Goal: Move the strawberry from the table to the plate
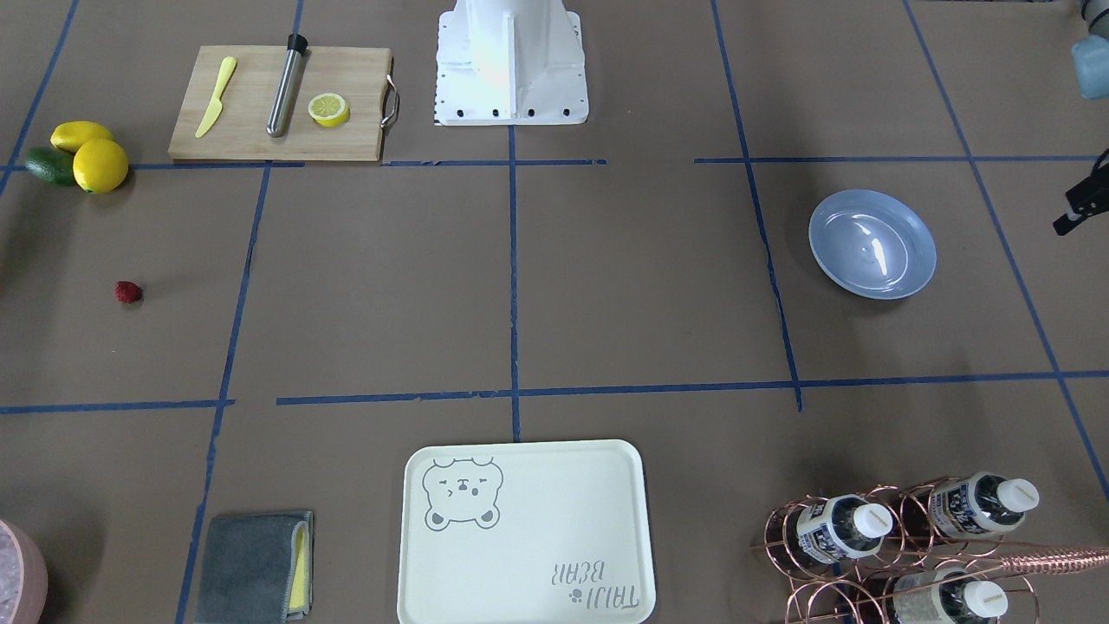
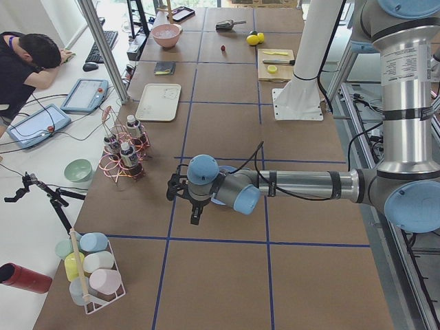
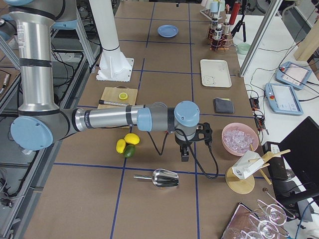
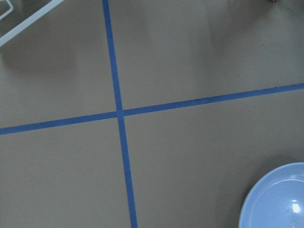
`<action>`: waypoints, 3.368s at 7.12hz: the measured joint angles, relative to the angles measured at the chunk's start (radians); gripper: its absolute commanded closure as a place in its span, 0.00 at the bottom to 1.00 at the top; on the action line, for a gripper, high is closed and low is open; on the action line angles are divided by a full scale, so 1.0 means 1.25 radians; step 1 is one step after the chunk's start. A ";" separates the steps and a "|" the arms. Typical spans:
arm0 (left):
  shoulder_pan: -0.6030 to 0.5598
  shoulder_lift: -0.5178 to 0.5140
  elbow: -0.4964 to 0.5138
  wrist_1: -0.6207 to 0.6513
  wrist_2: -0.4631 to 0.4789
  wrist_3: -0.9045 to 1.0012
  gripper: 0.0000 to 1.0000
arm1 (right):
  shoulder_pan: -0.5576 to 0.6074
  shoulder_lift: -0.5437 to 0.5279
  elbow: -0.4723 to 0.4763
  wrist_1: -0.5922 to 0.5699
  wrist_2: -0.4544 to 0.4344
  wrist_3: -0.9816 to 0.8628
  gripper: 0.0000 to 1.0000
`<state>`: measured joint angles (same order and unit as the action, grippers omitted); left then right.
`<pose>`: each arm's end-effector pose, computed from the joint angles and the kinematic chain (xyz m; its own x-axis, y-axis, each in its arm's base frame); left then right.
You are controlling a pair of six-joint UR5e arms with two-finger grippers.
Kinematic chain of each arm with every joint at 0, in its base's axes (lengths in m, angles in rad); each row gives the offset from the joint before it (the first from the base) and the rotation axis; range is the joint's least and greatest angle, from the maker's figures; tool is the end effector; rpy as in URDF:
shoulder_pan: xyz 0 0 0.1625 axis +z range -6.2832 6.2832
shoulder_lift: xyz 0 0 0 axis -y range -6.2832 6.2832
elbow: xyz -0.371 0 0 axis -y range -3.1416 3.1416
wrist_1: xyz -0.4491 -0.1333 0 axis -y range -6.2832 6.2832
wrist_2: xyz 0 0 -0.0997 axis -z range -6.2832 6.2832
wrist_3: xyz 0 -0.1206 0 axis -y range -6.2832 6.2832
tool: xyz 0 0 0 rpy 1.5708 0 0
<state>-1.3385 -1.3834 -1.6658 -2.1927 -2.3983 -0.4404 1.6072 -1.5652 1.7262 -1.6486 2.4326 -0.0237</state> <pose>0.0730 -0.5020 0.5885 0.6030 0.1102 -0.7901 0.0645 0.9804 0.1860 0.0618 -0.5494 0.5315 0.6536 -0.0629 0.7542 -0.0208 0.9947 0.1010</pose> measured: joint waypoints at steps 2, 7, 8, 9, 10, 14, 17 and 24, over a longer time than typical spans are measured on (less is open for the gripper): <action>0.165 0.088 0.002 -0.276 0.086 -0.297 0.06 | -0.001 0.020 0.000 -0.001 0.003 0.047 0.00; 0.366 0.088 0.030 -0.353 0.266 -0.542 0.25 | -0.003 0.025 0.012 0.000 0.030 0.080 0.00; 0.373 0.076 0.046 -0.353 0.271 -0.545 0.38 | -0.003 0.025 0.013 0.000 0.031 0.082 0.00; 0.377 0.068 0.058 -0.353 0.272 -0.546 0.54 | -0.003 0.025 0.015 0.000 0.033 0.082 0.00; 0.379 0.065 0.063 -0.353 0.273 -0.545 0.76 | -0.003 0.025 0.016 0.000 0.034 0.083 0.00; 0.380 0.065 0.065 -0.353 0.271 -0.541 1.00 | -0.002 0.025 0.019 0.000 0.035 0.084 0.00; 0.313 0.076 0.004 -0.342 0.133 -0.537 1.00 | -0.003 0.026 0.027 0.000 0.036 0.084 0.00; 0.367 -0.412 -0.173 0.220 0.240 -0.859 1.00 | -0.122 0.020 0.062 0.058 0.008 0.228 0.00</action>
<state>-0.8792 -1.8987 -1.8822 -1.9177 -2.0985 -1.5141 1.4541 -1.5399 1.8033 -1.5764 2.4421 0.2614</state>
